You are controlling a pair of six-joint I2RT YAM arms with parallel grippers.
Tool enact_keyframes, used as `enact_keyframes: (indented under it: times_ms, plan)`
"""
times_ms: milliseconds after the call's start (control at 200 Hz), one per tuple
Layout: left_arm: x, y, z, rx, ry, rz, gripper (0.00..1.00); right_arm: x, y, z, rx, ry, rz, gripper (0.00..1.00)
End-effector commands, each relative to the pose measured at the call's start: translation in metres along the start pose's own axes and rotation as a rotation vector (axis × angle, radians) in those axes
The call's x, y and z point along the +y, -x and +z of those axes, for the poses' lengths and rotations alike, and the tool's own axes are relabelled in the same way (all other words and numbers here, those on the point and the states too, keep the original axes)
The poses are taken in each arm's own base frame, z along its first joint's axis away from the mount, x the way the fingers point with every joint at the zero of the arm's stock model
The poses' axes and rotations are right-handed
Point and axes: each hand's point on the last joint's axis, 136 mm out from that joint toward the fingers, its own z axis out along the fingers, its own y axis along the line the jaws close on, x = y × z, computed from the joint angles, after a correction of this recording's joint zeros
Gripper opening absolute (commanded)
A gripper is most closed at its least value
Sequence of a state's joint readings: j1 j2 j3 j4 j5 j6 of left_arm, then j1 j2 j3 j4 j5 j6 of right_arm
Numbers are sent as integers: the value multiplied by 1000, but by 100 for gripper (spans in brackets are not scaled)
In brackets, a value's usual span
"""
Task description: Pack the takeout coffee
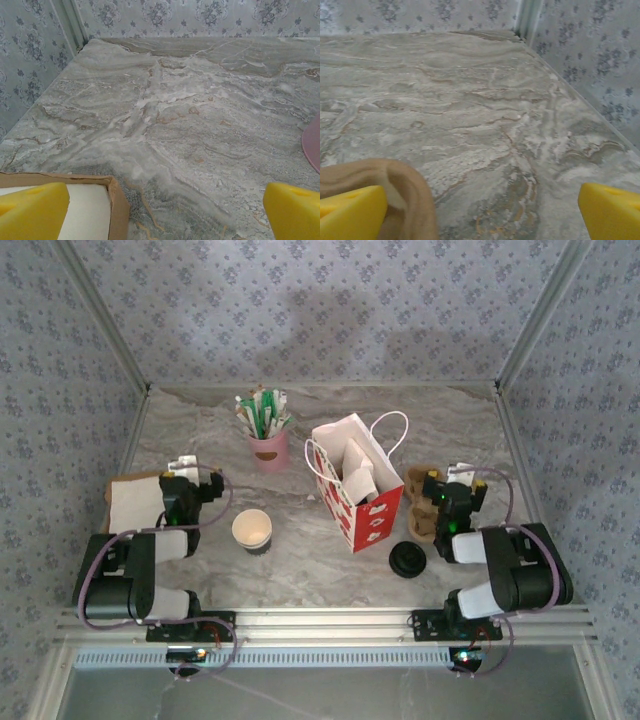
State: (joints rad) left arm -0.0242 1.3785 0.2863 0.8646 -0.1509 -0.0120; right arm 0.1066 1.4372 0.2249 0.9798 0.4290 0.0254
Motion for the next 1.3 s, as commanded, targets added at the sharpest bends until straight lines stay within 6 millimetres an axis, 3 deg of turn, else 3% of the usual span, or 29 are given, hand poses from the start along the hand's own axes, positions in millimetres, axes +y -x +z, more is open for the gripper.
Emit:
enact_keyframes:
  times_ms: [0,95,270,315,380,450,520,1294]
  plan:
    - [-1,8,1,-53,-7,-11,100,10,21,-2,-113,34,-66,100]
    - [-13,-1,9,-44,-70,19,100,13,18,-3,-100,54,-52,100]
    - [-16,-5,19,9,-79,29,99,13,13,4,-66,99,-24,100]
    - [-18,-6,24,32,-83,34,99,8,2,12,-30,88,18,100]
    - [-15,-8,28,53,-69,22,100,2,12,17,-74,55,10,100]
    - [-12,-8,30,64,-59,13,99,2,0,23,37,68,46,100]
    - [-10,-8,32,71,-55,4,100,2,4,34,57,65,9,100]
    - [-6,-9,33,81,-63,-22,100,7,5,33,54,81,-5,100]
